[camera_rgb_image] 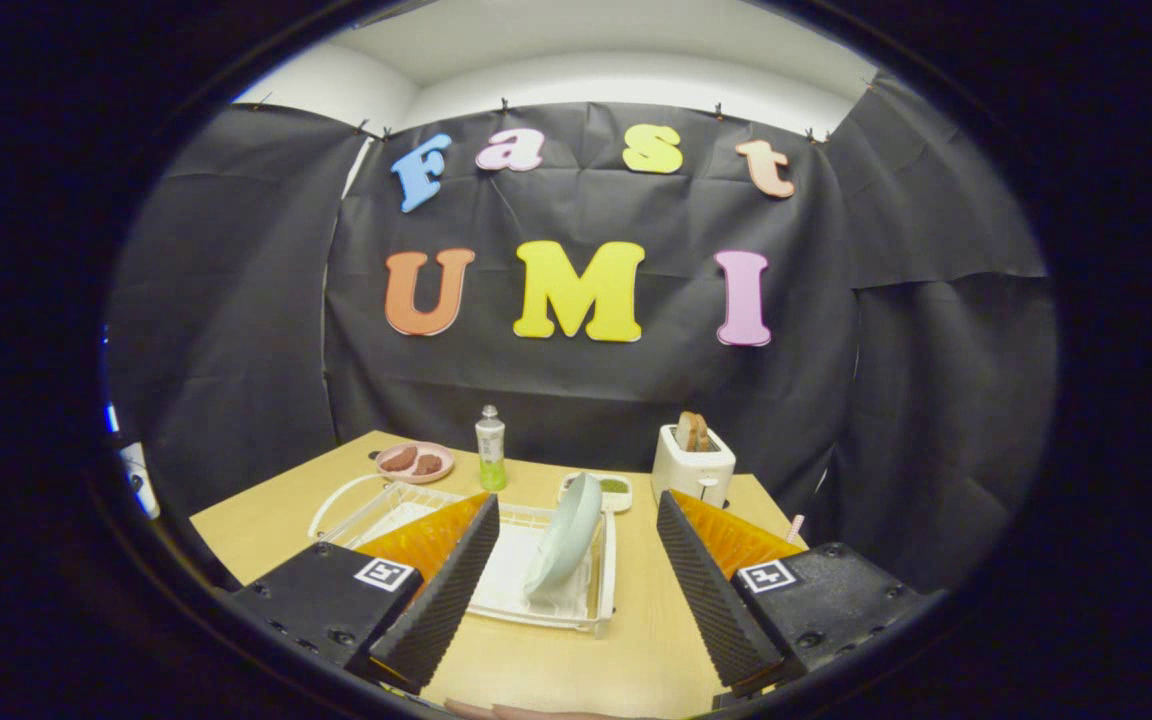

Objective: Take the plate from the dish rack, then take the spoon from the basket and place it into the plate.

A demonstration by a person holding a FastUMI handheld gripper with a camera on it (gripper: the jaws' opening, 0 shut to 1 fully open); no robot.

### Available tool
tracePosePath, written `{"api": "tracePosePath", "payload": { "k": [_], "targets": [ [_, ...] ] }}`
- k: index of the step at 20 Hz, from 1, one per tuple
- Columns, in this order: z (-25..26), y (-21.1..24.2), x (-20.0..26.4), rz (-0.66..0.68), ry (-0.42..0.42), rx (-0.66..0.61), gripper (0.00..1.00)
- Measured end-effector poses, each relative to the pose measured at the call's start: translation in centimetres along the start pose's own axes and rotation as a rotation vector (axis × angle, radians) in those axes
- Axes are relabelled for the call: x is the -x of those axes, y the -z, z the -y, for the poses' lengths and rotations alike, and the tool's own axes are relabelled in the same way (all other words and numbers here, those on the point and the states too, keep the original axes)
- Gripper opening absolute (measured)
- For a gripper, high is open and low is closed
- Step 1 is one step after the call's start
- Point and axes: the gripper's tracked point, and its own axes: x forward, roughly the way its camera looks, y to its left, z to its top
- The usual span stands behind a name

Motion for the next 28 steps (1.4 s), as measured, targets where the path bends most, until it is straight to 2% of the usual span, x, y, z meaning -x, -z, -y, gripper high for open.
{"api": "tracePosePath", "payload": {
  "k": [4, 8, 9, 11, 13, 17, 18, 19, 20, 21, 23, 24, 28],
  "targets": [
    [-0.2, -1.4, -6.7, -0.155, 0.014, 0.019, 1.0],
    [-2.1, 1.1, -12.6, -0.401, 0.01, 0.085, 1.0],
    [-2.1, 1.9, -13.8, -0.481, 0.042, 0.087, 1.0],
    [-1.9, 2.4, -15.2, -0.585, 0.075, 0.153, 0.91],
    [-0.4, 2.9, -16.6, -0.666, 0.167, 0.196, 0.85],
    [-0.6, 5.4, -17.6, -0.903, 0.205, 0.083, 0.67],
    [-1.0, 5.4, -18.1, -0.919, 0.183, 0.065, 0.6],
    [-1.6, 5.7, -18.7, -0.93, 0.17, 0.044, 0.5],
    [-1.7, 5.8, -18.7, -0.942, 0.182, 0.04, 0.39],
    [-1.4, 5.6, -18.8, -0.946, 0.202, 0.052, 0.33],
    [-1.2, 5.6, -18.6, -0.945, 0.258, 0.079, 0.27],
    [-0.6, 5.5, -18.4, -0.933, 0.322, 0.114, 0.25],
    [-1.4, 5.3, -17.9, -0.889, 0.387, 0.125, 0.2]
  ]
}}
